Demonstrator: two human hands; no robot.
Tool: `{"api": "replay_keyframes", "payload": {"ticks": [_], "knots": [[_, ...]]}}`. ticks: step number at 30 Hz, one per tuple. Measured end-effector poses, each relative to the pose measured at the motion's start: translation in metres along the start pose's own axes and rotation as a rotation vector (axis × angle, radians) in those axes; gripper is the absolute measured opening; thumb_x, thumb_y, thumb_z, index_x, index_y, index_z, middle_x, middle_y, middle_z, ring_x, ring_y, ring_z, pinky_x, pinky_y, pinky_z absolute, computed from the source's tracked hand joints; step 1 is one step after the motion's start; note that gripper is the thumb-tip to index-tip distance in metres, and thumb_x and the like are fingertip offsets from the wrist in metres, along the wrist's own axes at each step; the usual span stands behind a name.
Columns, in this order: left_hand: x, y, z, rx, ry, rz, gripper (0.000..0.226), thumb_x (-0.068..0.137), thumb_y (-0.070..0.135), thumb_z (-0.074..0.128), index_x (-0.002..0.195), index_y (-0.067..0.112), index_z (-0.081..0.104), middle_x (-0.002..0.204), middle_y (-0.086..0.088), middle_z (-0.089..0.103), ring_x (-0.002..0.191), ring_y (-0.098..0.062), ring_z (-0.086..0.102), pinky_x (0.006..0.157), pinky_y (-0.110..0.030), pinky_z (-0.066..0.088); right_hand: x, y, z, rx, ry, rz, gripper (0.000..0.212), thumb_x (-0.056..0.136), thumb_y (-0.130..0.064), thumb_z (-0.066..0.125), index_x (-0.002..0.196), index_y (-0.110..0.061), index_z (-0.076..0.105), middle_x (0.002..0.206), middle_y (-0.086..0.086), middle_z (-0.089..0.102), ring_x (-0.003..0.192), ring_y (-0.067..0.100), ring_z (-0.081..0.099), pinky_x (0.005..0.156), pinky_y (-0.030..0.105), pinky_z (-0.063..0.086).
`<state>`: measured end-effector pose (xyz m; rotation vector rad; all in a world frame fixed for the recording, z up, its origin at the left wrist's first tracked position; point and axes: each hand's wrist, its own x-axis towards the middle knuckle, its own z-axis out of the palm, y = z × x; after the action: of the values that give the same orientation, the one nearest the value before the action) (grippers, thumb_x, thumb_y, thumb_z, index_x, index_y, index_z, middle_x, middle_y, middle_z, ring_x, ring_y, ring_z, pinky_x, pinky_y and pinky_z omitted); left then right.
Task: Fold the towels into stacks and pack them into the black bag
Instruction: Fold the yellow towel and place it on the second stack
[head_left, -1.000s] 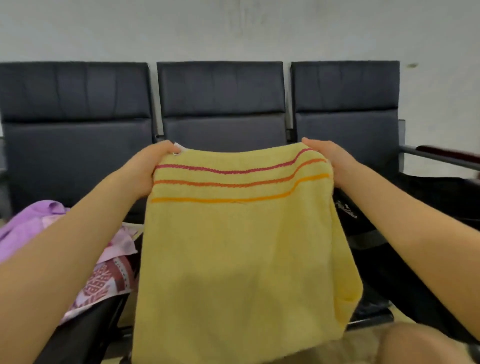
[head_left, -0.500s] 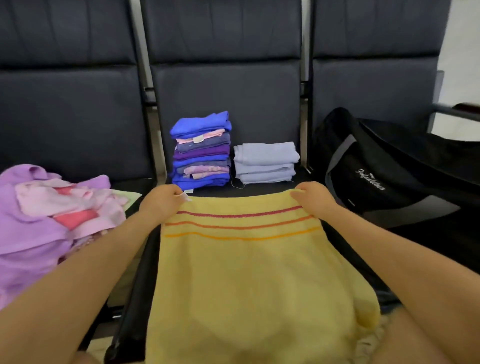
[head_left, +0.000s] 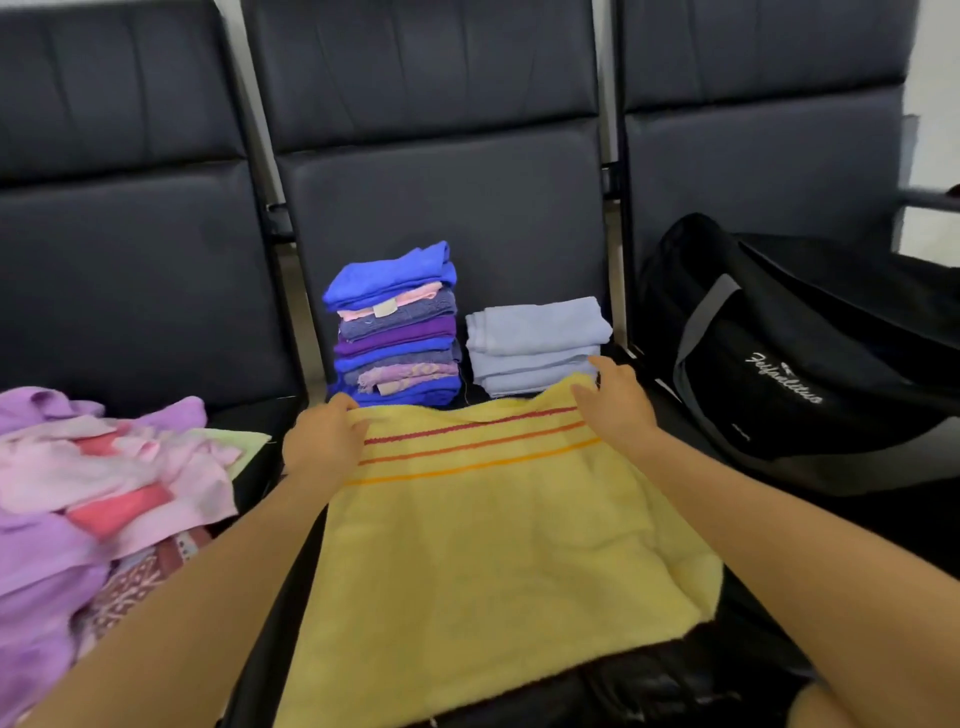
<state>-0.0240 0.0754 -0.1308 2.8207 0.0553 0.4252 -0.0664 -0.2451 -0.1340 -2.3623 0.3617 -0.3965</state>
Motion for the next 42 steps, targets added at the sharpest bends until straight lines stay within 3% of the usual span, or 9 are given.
{"api": "replay_keyframes", "payload": {"ticks": [8,13,17,21,27,31,37,39,42], "knots": [[-0.021,0.006,-0.011,-0.054,0.016,-0.103,0.039,0.097,0.029,0.047,0.134,0.016,0.045,0.132,-0.015,0.045,0.122,-0.033,0.04,0.095,-0.046,0.039,-0.021,0.019,-0.011,-0.144,-0.078,0.038,0.045,0.096,-0.03,0.049,0.136,-0.011,0.04,0.129,0.017,0.043,0.119,0.033,0.043,0.086,0.038,0.042],[-0.072,0.026,-0.011,-0.012,-0.073,0.132,0.039,0.096,0.032,0.046,0.134,0.021,0.045,0.133,-0.007,0.046,0.121,-0.025,0.042,0.096,-0.04,0.042,-0.04,0.027,-0.022,-0.236,-0.227,0.07,0.036,0.093,-0.028,0.049,0.127,-0.014,0.049,0.121,0.01,0.053,0.106,0.026,0.054,0.079,0.032,0.045],[-0.119,0.043,-0.012,-0.019,-0.224,0.389,0.034,0.096,0.033,0.049,0.129,0.027,0.05,0.132,0.001,0.047,0.124,-0.019,0.041,0.1,-0.036,0.04,-0.056,0.025,-0.033,-0.25,-0.285,0.09,0.011,0.088,-0.019,0.052,0.092,-0.009,0.056,0.093,0.006,0.058,0.078,0.017,0.05,0.064,0.028,0.038],[-0.15,0.053,-0.018,-0.011,-0.409,0.443,0.031,0.096,0.037,0.046,0.126,0.029,0.051,0.127,0.003,0.048,0.12,-0.017,0.043,0.101,-0.036,0.04,-0.079,0.021,-0.045,-0.28,-0.414,0.132,0.04,0.084,-0.011,0.053,0.054,-0.017,0.028,0.058,-0.002,0.033,0.054,0.012,0.032,0.047,0.023,0.022],[-0.186,0.054,-0.013,0.108,-0.51,0.49,0.043,0.1,0.042,0.03,0.133,0.022,0.048,0.13,-0.004,0.047,0.116,-0.023,0.044,0.098,-0.038,0.04,-0.105,0.018,-0.057,-0.404,-0.574,0.184,0.023,0.083,-0.026,0.065,0.07,-0.016,0.05,0.072,-0.001,0.052,0.067,0.013,0.052,0.052,0.02,0.038],[-0.193,0.055,-0.014,0.117,-0.49,0.487,0.043,0.102,0.039,0.028,0.135,0.02,0.047,0.131,-0.005,0.046,0.118,-0.023,0.042,0.099,-0.039,0.039,-0.121,0.015,-0.065,-0.267,-0.692,0.207,0.03,0.087,-0.017,0.061,0.062,-0.015,0.044,0.063,-0.002,0.046,0.057,0.011,0.044,0.047,0.016,0.036],[-0.196,0.059,-0.016,0.134,-0.48,0.482,0.041,0.102,0.035,0.026,0.132,0.019,0.048,0.129,-0.006,0.047,0.116,-0.023,0.043,0.098,-0.038,0.04,-0.122,0.027,-0.073,0.322,-0.569,0.349,0.018,0.097,-0.02,0.052,0.093,-0.005,0.061,0.082,0.012,0.065,0.073,0.022,0.062,0.065,0.028,0.049],[-0.195,0.059,-0.015,0.129,-0.475,0.481,0.04,0.102,0.035,0.026,0.131,0.02,0.049,0.128,-0.005,0.048,0.115,-0.023,0.044,0.097,-0.038,0.04,-0.124,0.032,-0.077,0.419,-0.628,0.367,0.015,0.094,-0.02,0.058,0.082,-0.011,0.056,0.064,0.005,0.052,0.058,0.017,0.053,0.054,0.024,0.04],[-0.195,0.057,-0.015,0.112,-0.474,0.487,0.039,0.102,0.036,0.026,0.13,0.02,0.049,0.126,-0.004,0.048,0.113,-0.022,0.045,0.097,-0.037,0.041,-0.13,0.036,-0.087,0.143,-0.69,0.255,0.038,0.087,-0.028,0.068,0.058,-0.017,0.046,0.05,-0.001,0.038,0.045,0.012,0.034,0.048,0.023,0.026]]}}
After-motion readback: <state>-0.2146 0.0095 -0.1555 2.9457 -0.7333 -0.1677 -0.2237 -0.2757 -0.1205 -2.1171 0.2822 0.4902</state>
